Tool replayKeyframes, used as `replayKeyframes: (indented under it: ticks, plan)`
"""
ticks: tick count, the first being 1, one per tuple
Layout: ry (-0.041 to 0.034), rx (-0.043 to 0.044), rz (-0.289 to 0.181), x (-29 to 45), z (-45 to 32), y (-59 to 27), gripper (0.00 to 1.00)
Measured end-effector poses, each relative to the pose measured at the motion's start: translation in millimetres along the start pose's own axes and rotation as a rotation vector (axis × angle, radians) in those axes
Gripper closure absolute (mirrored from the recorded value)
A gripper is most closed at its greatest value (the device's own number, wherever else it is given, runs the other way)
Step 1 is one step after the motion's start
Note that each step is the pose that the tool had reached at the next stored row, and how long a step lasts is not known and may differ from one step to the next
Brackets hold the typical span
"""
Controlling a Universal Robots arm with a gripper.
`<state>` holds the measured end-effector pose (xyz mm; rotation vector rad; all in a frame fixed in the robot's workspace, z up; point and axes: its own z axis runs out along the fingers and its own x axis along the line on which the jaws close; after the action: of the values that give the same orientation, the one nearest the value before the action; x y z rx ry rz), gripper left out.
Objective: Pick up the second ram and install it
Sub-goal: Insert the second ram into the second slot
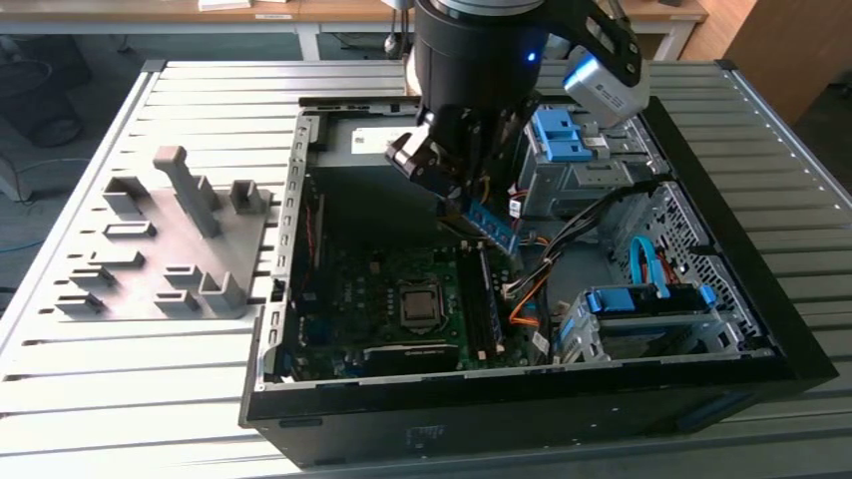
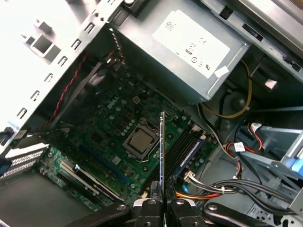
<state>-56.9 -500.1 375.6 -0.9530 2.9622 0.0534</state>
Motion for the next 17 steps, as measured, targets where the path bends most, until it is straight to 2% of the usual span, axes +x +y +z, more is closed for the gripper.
replayKeyframes:
  ticks: [17]
  plan:
    - [-0.0037,0.0059,0.153,0.1,0.8,-0.1,0.86]
